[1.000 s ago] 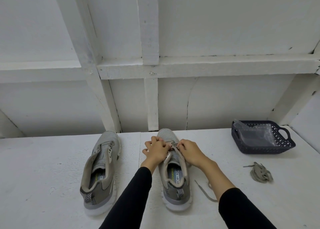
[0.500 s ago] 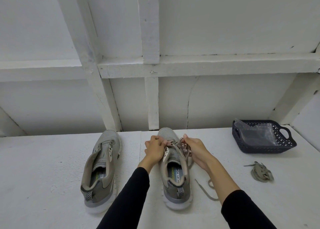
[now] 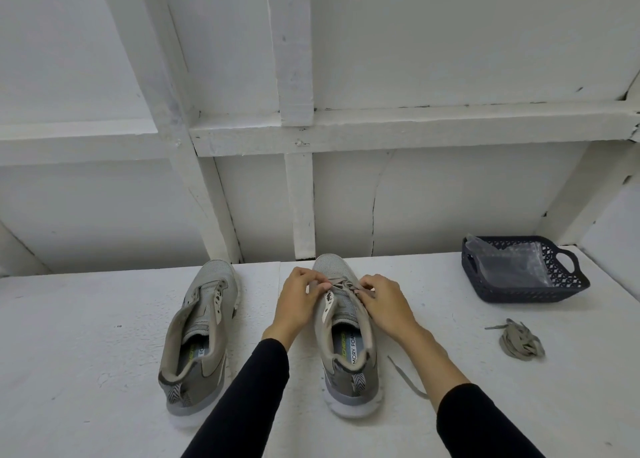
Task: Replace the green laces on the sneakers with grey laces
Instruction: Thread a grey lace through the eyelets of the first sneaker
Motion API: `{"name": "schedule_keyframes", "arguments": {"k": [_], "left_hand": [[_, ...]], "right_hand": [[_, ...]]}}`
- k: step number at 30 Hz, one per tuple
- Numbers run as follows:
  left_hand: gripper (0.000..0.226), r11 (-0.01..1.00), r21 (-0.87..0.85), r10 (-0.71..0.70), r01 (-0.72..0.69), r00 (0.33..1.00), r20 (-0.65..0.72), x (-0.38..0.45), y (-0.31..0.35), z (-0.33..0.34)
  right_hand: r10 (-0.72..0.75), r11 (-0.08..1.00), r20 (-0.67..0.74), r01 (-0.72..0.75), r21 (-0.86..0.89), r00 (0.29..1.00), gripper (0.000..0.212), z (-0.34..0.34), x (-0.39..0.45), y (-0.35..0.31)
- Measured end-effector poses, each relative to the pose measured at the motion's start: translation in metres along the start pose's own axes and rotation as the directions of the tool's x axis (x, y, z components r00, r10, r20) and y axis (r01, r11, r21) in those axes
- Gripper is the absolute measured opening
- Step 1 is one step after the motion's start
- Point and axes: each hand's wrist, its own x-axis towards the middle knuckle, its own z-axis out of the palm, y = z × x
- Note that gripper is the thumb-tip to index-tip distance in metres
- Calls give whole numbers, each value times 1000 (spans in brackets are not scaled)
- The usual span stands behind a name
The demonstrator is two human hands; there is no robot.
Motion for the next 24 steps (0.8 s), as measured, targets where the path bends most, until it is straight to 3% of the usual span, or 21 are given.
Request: {"name": "schedule_keyframes", "arguments": {"k": [2, 5, 10, 14, 15, 17, 19, 22, 24], "left_hand": [[4, 997, 73, 23, -24, 999, 22, 3, 3, 0], [4, 984, 175, 30, -41, 998, 64, 6, 9, -1], [14, 958, 279, 12, -68, 981, 196, 11, 21, 1], [17, 958, 282, -20, -48, 972, 234, 13, 21, 0], [17, 960, 278, -34, -34, 971, 235, 12, 21, 0], [19, 957, 289, -70, -4, 967, 245, 11, 20, 1], [27, 948, 316, -116, 25, 955, 273, 11, 21, 1], [30, 957, 264, -204, 123, 930, 305, 11, 21, 1], [24, 955, 234, -249, 182, 921, 301, 11, 25, 2]], "right_hand": [[22, 1000, 36, -23, 16, 999, 16, 0, 2, 0], [149, 945, 95, -170, 281, 984, 27, -2, 2, -7], [393, 566, 304, -489, 664, 868, 25, 3, 5, -5], [347, 352, 319, -437, 828, 882, 25, 6, 6, -4], [321, 343, 307, -412, 844, 896, 24, 8, 4, -5], [304, 396, 246, -357, 846, 920, 21, 12, 0, -5], [307, 545, 147, -300, 783, 940, 19, 15, -3, -3], [185, 893, -27, -157, 421, 982, 20, 15, -4, 0], [101, 970, -45, -88, 225, 994, 18, 11, -4, 0]]}}
